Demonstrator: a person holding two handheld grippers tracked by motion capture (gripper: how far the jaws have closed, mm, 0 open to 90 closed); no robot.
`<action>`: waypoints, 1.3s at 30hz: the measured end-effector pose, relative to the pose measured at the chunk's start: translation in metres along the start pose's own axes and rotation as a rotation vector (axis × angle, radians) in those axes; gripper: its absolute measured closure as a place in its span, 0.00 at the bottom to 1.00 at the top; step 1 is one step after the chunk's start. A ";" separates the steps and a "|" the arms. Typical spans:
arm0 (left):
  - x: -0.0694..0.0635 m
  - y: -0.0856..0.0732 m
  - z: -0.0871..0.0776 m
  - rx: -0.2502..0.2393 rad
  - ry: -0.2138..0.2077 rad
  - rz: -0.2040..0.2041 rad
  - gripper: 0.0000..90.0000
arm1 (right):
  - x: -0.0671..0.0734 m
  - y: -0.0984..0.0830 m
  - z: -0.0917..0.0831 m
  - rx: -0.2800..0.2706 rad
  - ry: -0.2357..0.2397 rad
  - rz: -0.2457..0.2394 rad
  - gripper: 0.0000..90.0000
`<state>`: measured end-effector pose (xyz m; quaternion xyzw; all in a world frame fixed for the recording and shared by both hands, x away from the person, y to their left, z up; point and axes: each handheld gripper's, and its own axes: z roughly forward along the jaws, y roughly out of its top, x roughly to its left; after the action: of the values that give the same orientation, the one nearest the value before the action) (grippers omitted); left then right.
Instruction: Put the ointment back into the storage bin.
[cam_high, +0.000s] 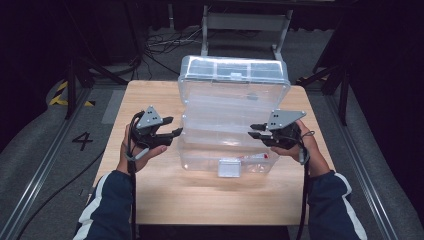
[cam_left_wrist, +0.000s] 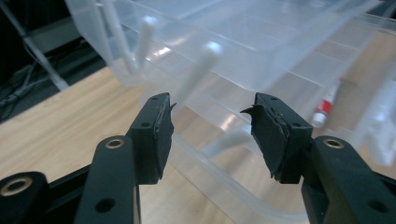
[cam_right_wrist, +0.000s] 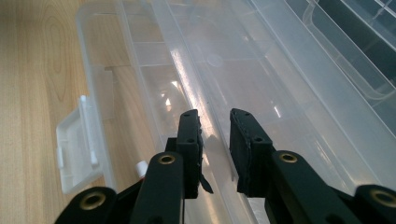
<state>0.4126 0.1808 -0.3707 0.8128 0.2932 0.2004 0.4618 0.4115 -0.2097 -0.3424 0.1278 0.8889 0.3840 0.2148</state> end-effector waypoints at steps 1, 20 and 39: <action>0.003 0.002 0.001 -0.010 -0.001 -0.006 0.54 | 0.000 0.000 0.000 0.000 0.000 0.000 0.82; 0.027 0.018 0.006 -0.085 -0.023 -0.058 0.50 | 0.003 -0.002 0.000 0.016 -0.001 0.000 0.82; 0.029 0.057 0.020 -0.145 0.071 -0.078 0.68 | 0.010 -0.006 -0.002 0.036 0.011 -0.009 0.84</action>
<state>0.4628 0.1649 -0.3297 0.7577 0.3256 0.2318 0.5160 0.4012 -0.2106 -0.3487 0.1255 0.8974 0.3676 0.2095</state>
